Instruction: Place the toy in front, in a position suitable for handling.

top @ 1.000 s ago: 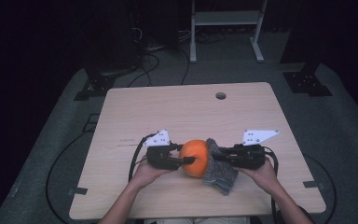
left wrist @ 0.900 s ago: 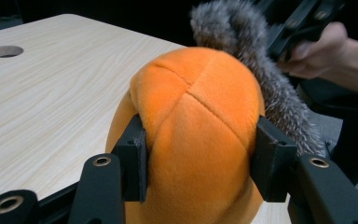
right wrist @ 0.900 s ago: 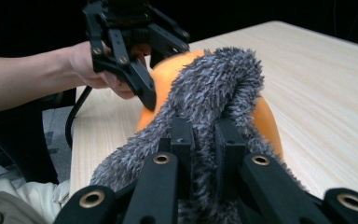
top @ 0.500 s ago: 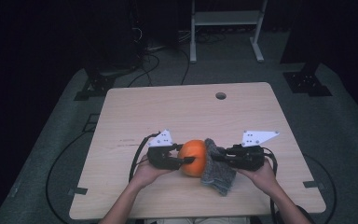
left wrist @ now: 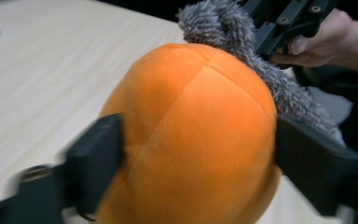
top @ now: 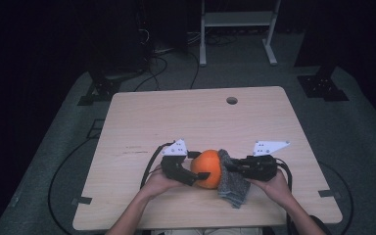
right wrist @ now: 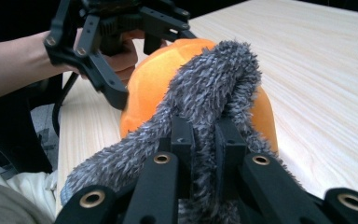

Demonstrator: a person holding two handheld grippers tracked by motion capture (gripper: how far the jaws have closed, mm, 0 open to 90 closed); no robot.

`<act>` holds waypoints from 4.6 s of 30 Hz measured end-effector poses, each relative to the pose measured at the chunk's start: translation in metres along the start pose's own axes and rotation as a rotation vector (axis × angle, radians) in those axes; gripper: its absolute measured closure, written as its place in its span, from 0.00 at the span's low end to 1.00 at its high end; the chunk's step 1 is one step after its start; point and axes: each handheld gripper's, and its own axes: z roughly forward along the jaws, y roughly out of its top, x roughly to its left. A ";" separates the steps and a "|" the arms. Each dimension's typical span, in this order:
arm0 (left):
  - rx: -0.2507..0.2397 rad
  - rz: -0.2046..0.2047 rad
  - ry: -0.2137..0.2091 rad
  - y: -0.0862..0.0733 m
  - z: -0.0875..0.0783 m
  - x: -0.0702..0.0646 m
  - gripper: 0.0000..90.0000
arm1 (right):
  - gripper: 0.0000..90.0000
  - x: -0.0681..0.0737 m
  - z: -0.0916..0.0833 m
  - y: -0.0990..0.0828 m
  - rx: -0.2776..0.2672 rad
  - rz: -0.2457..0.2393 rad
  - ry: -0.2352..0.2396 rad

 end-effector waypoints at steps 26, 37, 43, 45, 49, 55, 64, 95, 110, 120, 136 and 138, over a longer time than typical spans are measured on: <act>0.036 -0.021 -0.019 0.001 -0.003 0.005 0.42 | 0.89 0.005 -0.001 0.010 -0.005 -0.068 -0.019; 0.024 -0.025 0.023 0.010 0.001 -0.008 0.53 | 0.89 0.028 -0.011 0.027 -0.027 -0.148 -0.026; 0.035 0.008 -0.024 0.004 0.000 -0.009 0.47 | 0.89 0.019 -0.005 0.017 0.028 -0.142 -0.026; 0.039 0.001 -0.007 0.006 0.004 -0.009 0.48 | 0.90 0.016 -0.007 0.013 0.021 -0.124 -0.033; 0.038 -0.026 0.021 0.007 0.008 -0.011 0.49 | 0.90 0.022 -0.015 0.011 0.050 -0.160 -0.081; 0.051 0.058 0.024 0.010 0.018 -0.028 0.53 | 0.90 0.045 -0.005 0.024 0.064 -0.233 -0.031; 0.021 0.058 -0.023 0.006 0.011 -0.026 0.42 | 0.90 0.022 -0.019 0.024 0.058 -0.168 -0.069; 0.063 0.169 0.066 0.018 0.011 -0.042 0.60 | 0.90 0.037 -0.006 0.047 0.079 -0.213 0.007; 0.063 0.018 -0.025 -0.003 0.006 0.001 0.12 | 0.90 0.005 0.005 0.034 0.059 -0.117 0.038; 0.045 0.136 0.097 0.012 0.002 -0.017 0.51 | 0.90 -0.004 -0.030 0.008 0.042 -0.055 -0.034; 0.074 0.047 0.041 -0.003 -0.012 -0.006 0.44 | 0.90 -0.007 0.021 0.019 0.067 -0.051 0.038; 0.056 0.043 0.018 -0.001 -0.014 -0.006 0.38 | 0.90 -0.001 0.020 0.016 0.085 -0.070 0.040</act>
